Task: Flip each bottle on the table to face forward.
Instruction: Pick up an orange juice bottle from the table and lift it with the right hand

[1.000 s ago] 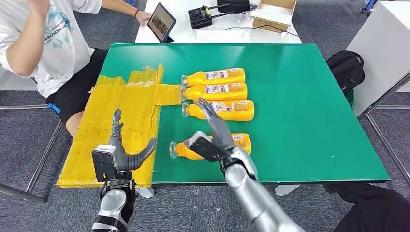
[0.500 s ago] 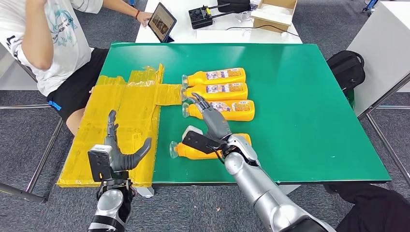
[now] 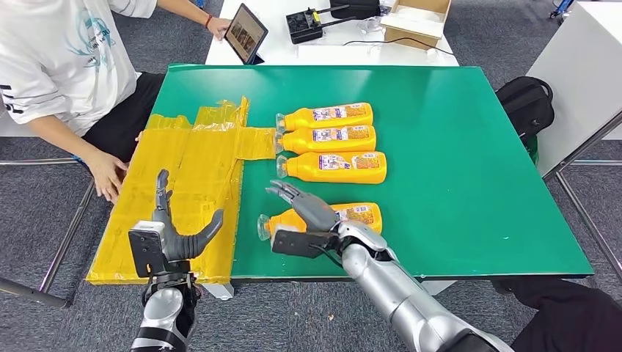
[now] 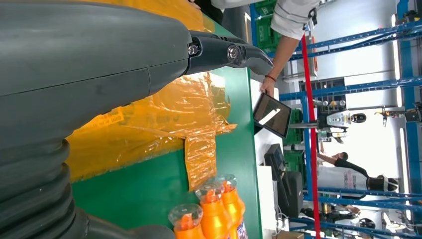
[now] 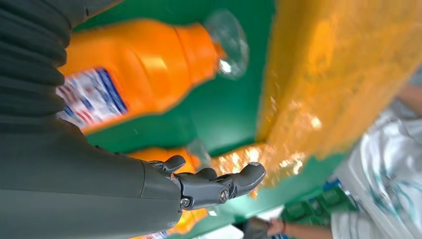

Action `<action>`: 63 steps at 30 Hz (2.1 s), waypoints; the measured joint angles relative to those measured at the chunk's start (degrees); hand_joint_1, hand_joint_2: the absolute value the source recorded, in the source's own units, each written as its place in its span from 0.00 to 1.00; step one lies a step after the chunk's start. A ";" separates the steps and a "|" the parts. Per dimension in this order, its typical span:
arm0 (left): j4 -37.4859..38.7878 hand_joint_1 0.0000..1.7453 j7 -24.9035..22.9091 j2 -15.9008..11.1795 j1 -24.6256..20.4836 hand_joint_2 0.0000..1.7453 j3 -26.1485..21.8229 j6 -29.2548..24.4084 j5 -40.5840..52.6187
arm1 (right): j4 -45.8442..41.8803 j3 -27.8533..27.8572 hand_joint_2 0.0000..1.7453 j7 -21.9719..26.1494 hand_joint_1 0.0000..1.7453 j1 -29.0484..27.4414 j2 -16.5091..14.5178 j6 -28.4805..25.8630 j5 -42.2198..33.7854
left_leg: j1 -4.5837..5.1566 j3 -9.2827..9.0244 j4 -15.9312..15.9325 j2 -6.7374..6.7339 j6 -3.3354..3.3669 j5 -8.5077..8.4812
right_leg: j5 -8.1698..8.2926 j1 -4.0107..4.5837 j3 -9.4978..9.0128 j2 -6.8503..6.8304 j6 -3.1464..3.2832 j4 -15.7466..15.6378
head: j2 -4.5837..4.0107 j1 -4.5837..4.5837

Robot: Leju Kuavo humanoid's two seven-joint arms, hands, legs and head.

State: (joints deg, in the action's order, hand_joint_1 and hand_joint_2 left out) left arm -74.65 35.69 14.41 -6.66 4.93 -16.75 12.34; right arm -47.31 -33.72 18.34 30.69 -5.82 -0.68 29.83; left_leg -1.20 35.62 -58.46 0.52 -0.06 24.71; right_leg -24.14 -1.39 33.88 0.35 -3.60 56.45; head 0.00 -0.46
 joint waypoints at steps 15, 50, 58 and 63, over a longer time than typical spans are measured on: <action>0.15 0.00 -0.12 -0.26 0.18 1.00 -1.10 -0.01 0.83 | -0.03 0.60 1.00 -4.65 0.00 -0.97 4.98 -9.47 4.82 | 0.00 0.00 0.00 -0.01 0.00 0.00 | 0.01 0.00 -0.01 0.01 0.00 0.01 | 0.00 0.01; 1.11 0.00 -1.10 -0.41 0.48 1.00 -2.59 0.68 0.51 | 10.71 2.79 1.00 -7.80 0.00 5.00 3.78 -2.03 8.37 | 0.00 -0.04 0.00 0.00 0.00 -0.01 | 0.01 0.00 -0.06 0.00 0.00 0.01 | 0.00 0.02; 1.34 0.00 -1.22 -0.48 0.56 1.00 -2.92 0.74 0.04 | 12.30 2.55 1.00 -9.31 0.00 6.18 4.29 -1.87 8.16 | 0.00 -0.04 0.00 0.00 0.00 -0.01 | 0.01 0.00 -0.06 0.00 0.00 0.00 | 0.00 0.01; 1.47 0.00 -1.24 -0.72 0.67 1.00 -3.37 1.17 -0.12 | 12.78 2.08 1.00 -9.77 0.00 6.73 5.56 -0.71 8.26 | 0.00 -0.04 0.00 0.01 0.00 -0.01 | 0.01 0.00 -0.07 0.00 0.00 0.00 | 0.00 0.01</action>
State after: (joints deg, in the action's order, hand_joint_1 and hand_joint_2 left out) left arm -73.18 34.45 13.69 -5.98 1.56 -15.58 12.22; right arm -34.53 -31.64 8.57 37.42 -0.26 -1.40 38.09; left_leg -1.20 35.57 -58.47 0.53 -0.06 24.70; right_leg -24.13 -1.40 33.81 0.35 -3.60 56.46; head 0.00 -0.46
